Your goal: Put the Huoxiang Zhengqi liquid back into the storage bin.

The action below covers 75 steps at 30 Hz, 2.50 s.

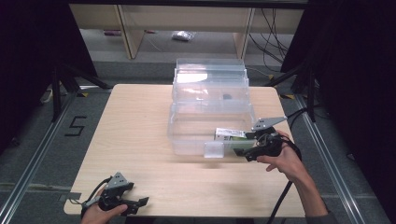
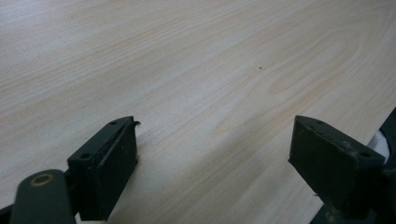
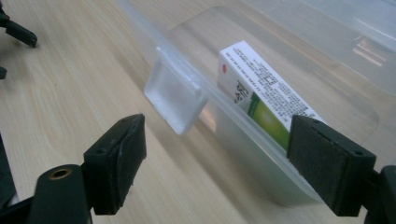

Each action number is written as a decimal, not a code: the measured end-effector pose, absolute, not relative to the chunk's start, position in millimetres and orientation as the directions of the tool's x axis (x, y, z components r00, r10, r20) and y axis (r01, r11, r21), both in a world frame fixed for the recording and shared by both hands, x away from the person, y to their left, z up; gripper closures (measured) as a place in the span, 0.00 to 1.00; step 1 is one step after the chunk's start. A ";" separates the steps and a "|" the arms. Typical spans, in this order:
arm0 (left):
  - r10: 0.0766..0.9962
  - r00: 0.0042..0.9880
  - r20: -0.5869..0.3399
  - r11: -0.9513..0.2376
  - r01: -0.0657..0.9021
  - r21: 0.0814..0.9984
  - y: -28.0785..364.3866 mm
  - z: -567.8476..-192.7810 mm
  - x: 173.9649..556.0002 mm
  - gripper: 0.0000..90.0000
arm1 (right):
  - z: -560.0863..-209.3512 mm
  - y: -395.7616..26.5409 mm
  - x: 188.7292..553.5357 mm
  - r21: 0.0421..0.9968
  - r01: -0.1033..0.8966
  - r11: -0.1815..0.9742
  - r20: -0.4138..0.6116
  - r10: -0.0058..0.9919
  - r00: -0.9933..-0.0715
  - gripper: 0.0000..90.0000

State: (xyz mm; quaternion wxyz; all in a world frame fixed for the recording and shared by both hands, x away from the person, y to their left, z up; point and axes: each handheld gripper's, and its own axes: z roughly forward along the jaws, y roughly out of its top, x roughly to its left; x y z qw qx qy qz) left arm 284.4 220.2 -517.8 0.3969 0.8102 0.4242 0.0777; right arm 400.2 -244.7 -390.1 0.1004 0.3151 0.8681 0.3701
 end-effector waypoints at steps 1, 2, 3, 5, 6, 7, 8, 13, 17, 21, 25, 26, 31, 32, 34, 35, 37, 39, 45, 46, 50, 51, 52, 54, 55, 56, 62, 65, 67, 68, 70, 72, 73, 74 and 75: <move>0.747 0.631 -0.209 -0.326 0.622 0.712 220.3 -517.9 284.5 0.16 | -392.2 -244.5 399.0 0.715 0.466 0.522 0.060 0.617 -0.785 0.23; 0.746 0.631 -0.210 -0.325 0.622 0.713 220.2 -518.2 284.6 0.16 | -394.3 -243.5 397.3 0.723 0.470 0.507 0.066 0.626 -0.777 0.23; 0.749 0.628 -0.211 -0.326 0.627 0.708 220.2 -517.9 284.4 0.16 | -395.4 -244.0 395.9 0.711 0.473 0.520 0.065 0.622 -0.781 0.23; 0.750 0.627 -0.212 -0.321 0.625 0.712 219.9 -517.7 284.0 0.16 | -398.6 -244.3 393.1 0.713 0.477 0.513 0.069 0.626 -0.777 0.23; 0.748 0.630 -0.209 -0.326 0.624 0.711 220.1 -517.7 284.2 0.16 | -399.6 -245.5 391.5 0.716 0.479 0.508 0.073 0.628 -0.775 0.23; 0.746 0.633 -0.206 -0.330 0.620 0.711 220.3 -517.8 284.6 0.16 | -401.0 -246.5 389.6 0.721 0.479 0.501 0.071 0.633 -0.770 0.23; 0.749 0.628 -0.211 -0.325 0.626 0.709 220.2 -517.8 284.4 0.16 | -401.6 -247.1 388.2 0.717 0.486 0.500 0.081 0.633 -0.770 0.23; 0.749 0.630 -0.204 -0.328 0.621 0.712 220.5 -517.6 284.5 0.16 | -408.9 -250.2 381.9 0.732 0.481 0.482 0.070 0.650 -0.757 0.24; 0.748 0.631 -0.205 -0.330 0.622 0.710 220.3 -517.8 285.0 0.16 | -418.9 -248.5 377.9 0.736 0.485 0.471 0.084 0.649 -0.757 0.23; 0.749 0.630 -0.204 -0.326 0.619 0.714 220.6 -517.4 284.6 0.16 | -424.0 -246.5 376.8 0.733 0.465 0.497 0.056 0.637 -0.769 0.22; 0.748 0.631 -0.206 -0.328 0.621 0.712 220.2 -517.2 284.2 0.16 | -427.3 -244.4 371.8 0.728 0.486 0.484 0.073 0.649 -0.757 0.22; 0.746 0.640 -0.185 -0.348 0.611 0.711 221.4 -517.3 285.3 0.16 | -428.3 -244.4 370.9 0.728 0.485 0.485 0.068 0.653 -0.755 0.22; 0.750 0.631 -0.197 -0.329 0.615 0.716 219.2 -516.8 283.7 0.16 | -435.4 -243.3 366.0 0.732 0.464 0.498 0.045 0.645 -0.763 0.19; 0.744 0.636 -0.205 -0.329 0.615 0.717 219.6 -517.1 284.2 0.16 | -436.8 -242.9 365.2 0.735 0.459 0.499 0.043 0.642 -0.766 0.19; 0.744 0.635 -0.205 -0.329 0.616 0.716 219.8 -517.1 284.3 0.16 | -439.0 -242.2 363.6 0.739 0.450 0.501 0.032 0.641 -0.766 0.19; 0.747 0.634 -0.201 -0.331 0.616 0.715 219.5 -516.8 284.1 0.16 | -439.9 -243.0 363.8 0.739 0.445 0.505 0.024 0.641 -0.767 0.19; 0.743 0.638 -0.202 -0.333 0.614 0.715 219.5 -516.9 284.3 0.16 | -442.1 -241.9 361.7 0.739 0.457 0.495 0.035 0.649 -0.760 0.19; 0.744 0.637 -0.204 -0.330 0.615 0.716 219.9 -516.9 284.4 0.16 | -444.8 -243.4 361.5 0.743 0.458 0.488 0.033 0.656 -0.754 0.19; 0.750 0.631 -0.198 -0.329 0.616 0.716 219.3 -516.7 283.9 0.16 | -455.9 -244.5 358.4 0.739 0.489 0.463 0.059 0.679 -0.732 0.19; 0.743 0.637 -0.205 -0.330 0.616 0.715 219.7 -516.8 284.5 0.16 | -457.0 -244.5 357.6 0.737 0.498 0.457 0.066 0.685 -0.726 0.19; 0.742 0.639 -0.203 -0.333 0.614 0.715 219.5 -516.7 284.4 0.16 | -465.6 -246.0 353.2 0.719 0.544 0.433 0.100 0.709 -0.698 0.19; 0.742 0.638 -0.204 -0.332 0.615 0.716 219.5 -516.8 284.4 0.16 | -466.8 -246.9 353.1 0.717 0.544 0.436 0.099 0.709 -0.699 0.19; 0.743 0.638 -0.205 -0.331 0.615 0.716 219.5 -516.8 284.4 0.16 | -469.5 -247.6 352.5 0.716 0.547 0.434 0.102 0.710 -0.697 0.19; 0.742 0.639 -0.203 -0.333 0.614 0.716 219.5 -516.8 284.4 0.16 | -472.8 -247.8 349.8 0.702 0.571 0.424 0.120 0.721 -0.683 0.19; 0.741 0.641 -0.200 -0.336 0.612 0.715 219.5 -516.7 284.4 0.16 | -475.5 -248.8 349.8 0.705 0.559 0.438 0.105 0.714 -0.692 0.19; 0.741 0.641 -0.201 -0.335 0.612 0.716 219.5 -516.8 284.3 0.16 | -477.9 -248.2 348.2 0.707 0.563 0.427 0.115 0.717 -0.688 0.19; 0.736 0.655 -0.174 -0.366 0.601 0.710 219.6 -515.3 284.1 0.16 | -481.1 -249.0 342.5 0.699 0.557 0.448 0.113 0.700 -0.705 0.19; 0.747 0.636 -0.194 -0.332 0.609 0.720 218.1 -516.6 282.7 0.16 | -482.0 -247.2 336.0 0.682 0.588 0.436 0.130 0.718 -0.684 0.19; 0.748 0.636 -0.189 -0.335 0.608 0.720 218.1 -516.1 282.4 0.16 | -481.6 -247.0 334.1 0.692 0.568 0.445 0.115 0.708 -0.696 0.19; 0.752 0.632 -0.188 -0.331 0.609 0.721 217.8 -515.7 281.7 0.16 | -481.2 -246.8 332.4 0.694 0.566 0.445 0.117 0.706 -0.699 0.19; 0.743 0.645 -0.178 -0.346 0.598 0.723 219.0 -515.4 282.3 0.16 | -480.7 -246.9 330.0 0.698 0.564 0.441 0.112 0.711 -0.695 0.19; 0.749 0.640 -0.172 -0.350 0.603 0.717 218.8 -514.8 281.2 0.16 | -480.5 -247.0 326.7 0.689 0.582 0.433 0.126 0.718 -0.684 0.19; 0.743 0.651 -0.152 -0.382 0.600 0.702 220.5 -513.3 281.2 0.16 | -480.9 -248.5 327.7 0.696 0.561 0.449 0.104 0.710 -0.697 0.19; 0.751 0.644 -0.149 -0.369 0.596 0.714 219.7 -513.7 279.9 0.16 | -481.9 -246.8 325.9 0.700 0.566 0.435 0.117 0.712 -0.692 0.19; 0.751 0.644 -0.149 -0.369 0.596 0.714 219.7 -513.7 279.9 0.16 | -481.9 -246.8 325.9 0.700 0.566 0.435 0.117 0.712 -0.692 0.19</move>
